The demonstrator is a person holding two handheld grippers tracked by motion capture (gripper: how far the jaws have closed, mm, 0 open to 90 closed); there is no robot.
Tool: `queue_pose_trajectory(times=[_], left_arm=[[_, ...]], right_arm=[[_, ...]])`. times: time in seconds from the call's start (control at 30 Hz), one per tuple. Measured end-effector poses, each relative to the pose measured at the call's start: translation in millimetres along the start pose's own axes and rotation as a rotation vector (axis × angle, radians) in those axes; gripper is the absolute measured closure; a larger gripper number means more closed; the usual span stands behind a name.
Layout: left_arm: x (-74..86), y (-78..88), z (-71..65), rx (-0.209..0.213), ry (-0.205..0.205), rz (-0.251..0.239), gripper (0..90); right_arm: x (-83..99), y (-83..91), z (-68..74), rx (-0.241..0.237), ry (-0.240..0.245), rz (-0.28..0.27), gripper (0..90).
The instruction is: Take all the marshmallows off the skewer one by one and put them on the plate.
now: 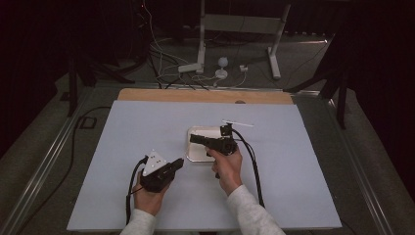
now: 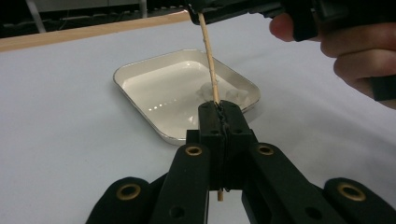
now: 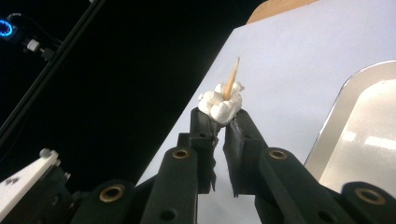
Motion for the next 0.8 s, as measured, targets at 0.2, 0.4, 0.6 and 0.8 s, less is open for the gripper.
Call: queue_pose_trajectory(times=[0.2,0.4,0.6,0.8], left_arm=[[12.6,2.2,-6.1,0.026,-0.055,0.045,90.0],[19.8,0.1,3.9,-0.005,0.001,0.081,90.0],[16.9,-3.9,1.1,-0.015,0.017,0.077,90.0],[15.9,-2.7,4.7,-0.01,0.044,0.068,90.0]], right_arm=[[-11.5,8.2,-5.8,0.049,0.007,-0.068,83.9],[-63.2,87.6,-22.0,0.183,0.045,-0.089,87.2],[-34.9,80.2,-47.0,0.271,0.114,0.064,86.3],[-14.1,58.3,-65.3,0.307,0.117,0.175,66.5]])
Point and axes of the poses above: each handheld gripper's, and its own axes: y roughly backward along the jaws, x roughly out of its underside, z roughly to its left, the point moved 9 cm from there along -y, roughly forward along the jaws, and after that the axes turned 13 degrees about -x, right-handed, at the moved point
